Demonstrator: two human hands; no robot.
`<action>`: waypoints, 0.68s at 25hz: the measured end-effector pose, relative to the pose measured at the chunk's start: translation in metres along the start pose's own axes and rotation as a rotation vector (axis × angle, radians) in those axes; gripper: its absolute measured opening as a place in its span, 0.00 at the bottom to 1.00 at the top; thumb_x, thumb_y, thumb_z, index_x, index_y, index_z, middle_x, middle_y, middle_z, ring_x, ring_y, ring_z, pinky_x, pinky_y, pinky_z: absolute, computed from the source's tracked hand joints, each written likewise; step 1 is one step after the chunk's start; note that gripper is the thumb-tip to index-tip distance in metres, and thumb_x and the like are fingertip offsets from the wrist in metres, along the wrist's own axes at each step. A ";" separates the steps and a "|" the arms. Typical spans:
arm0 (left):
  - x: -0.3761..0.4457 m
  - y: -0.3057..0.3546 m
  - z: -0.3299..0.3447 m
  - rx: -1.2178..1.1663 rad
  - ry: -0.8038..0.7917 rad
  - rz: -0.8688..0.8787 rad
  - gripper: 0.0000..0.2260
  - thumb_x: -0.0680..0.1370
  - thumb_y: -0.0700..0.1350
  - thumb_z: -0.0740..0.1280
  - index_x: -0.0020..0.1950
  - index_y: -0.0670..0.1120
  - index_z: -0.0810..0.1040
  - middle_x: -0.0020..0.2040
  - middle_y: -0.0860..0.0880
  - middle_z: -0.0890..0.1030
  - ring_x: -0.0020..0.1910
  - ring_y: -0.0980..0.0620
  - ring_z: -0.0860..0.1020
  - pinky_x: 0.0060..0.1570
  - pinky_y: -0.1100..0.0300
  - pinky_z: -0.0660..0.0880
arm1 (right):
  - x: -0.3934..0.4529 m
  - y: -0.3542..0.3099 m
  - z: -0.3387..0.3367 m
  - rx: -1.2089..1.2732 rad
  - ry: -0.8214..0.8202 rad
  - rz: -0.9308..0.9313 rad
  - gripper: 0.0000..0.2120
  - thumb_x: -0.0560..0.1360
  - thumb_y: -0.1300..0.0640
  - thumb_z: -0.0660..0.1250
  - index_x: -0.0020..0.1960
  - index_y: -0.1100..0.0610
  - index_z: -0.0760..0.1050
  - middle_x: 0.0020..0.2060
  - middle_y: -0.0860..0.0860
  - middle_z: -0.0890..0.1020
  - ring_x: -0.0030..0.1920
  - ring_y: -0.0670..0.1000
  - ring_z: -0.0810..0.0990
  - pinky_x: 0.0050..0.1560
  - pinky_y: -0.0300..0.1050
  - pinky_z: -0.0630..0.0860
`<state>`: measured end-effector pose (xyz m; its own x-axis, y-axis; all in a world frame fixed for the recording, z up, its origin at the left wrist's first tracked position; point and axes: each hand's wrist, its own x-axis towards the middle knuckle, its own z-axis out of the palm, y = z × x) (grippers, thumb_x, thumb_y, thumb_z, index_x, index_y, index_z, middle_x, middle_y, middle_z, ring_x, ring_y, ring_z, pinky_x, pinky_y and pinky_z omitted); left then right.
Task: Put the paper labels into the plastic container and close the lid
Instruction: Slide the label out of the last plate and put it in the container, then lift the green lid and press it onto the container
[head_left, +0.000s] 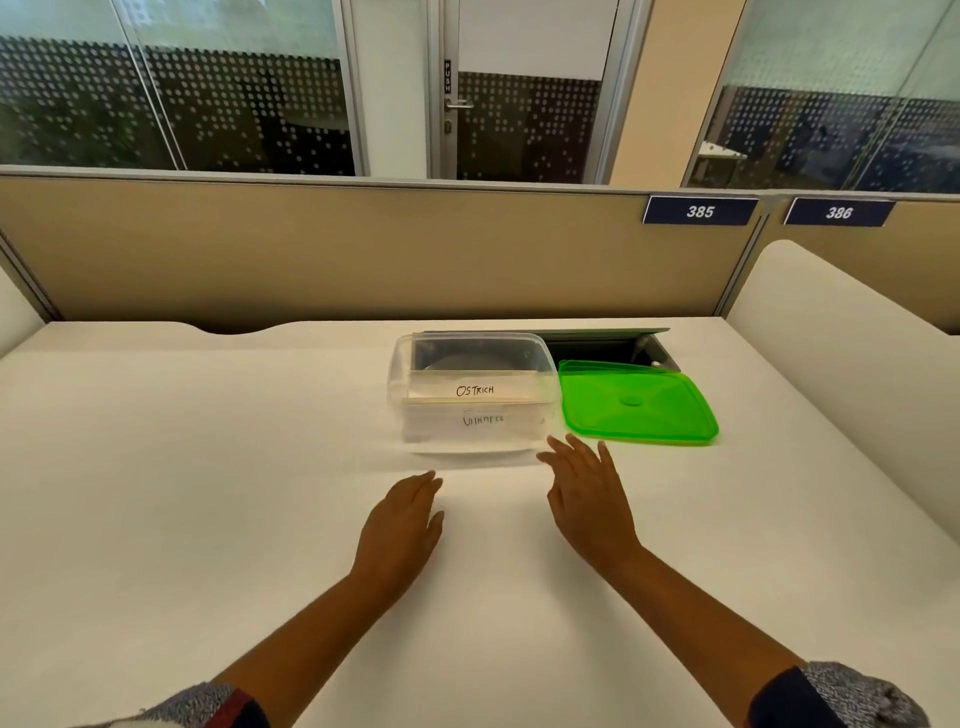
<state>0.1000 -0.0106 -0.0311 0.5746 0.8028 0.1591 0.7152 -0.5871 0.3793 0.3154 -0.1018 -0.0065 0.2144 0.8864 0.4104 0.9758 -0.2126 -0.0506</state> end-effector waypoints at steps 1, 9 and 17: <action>-0.003 -0.006 0.006 0.013 -0.034 -0.040 0.22 0.79 0.49 0.59 0.73 0.46 0.64 0.74 0.48 0.65 0.73 0.51 0.63 0.70 0.57 0.63 | -0.007 0.001 0.006 0.001 -0.022 0.002 0.21 0.61 0.66 0.74 0.53 0.55 0.81 0.55 0.53 0.84 0.59 0.56 0.81 0.61 0.63 0.72; -0.013 -0.029 0.024 0.130 -0.109 -0.073 0.27 0.79 0.56 0.43 0.76 0.47 0.52 0.78 0.50 0.53 0.77 0.52 0.50 0.75 0.58 0.47 | -0.031 0.009 0.042 0.122 -0.485 0.117 0.28 0.80 0.44 0.50 0.77 0.52 0.48 0.78 0.49 0.48 0.78 0.50 0.44 0.76 0.52 0.40; -0.013 -0.031 0.026 0.125 -0.101 -0.056 0.40 0.70 0.66 0.30 0.76 0.46 0.49 0.78 0.50 0.52 0.77 0.52 0.50 0.75 0.57 0.46 | -0.028 0.017 0.049 0.252 -0.336 0.327 0.29 0.79 0.44 0.55 0.76 0.54 0.53 0.77 0.50 0.53 0.77 0.50 0.50 0.77 0.49 0.44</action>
<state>0.0806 -0.0060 -0.0686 0.5648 0.8239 0.0465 0.7876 -0.5551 0.2675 0.3278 -0.1102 -0.0631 0.4707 0.8820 0.0245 0.8267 -0.4312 -0.3615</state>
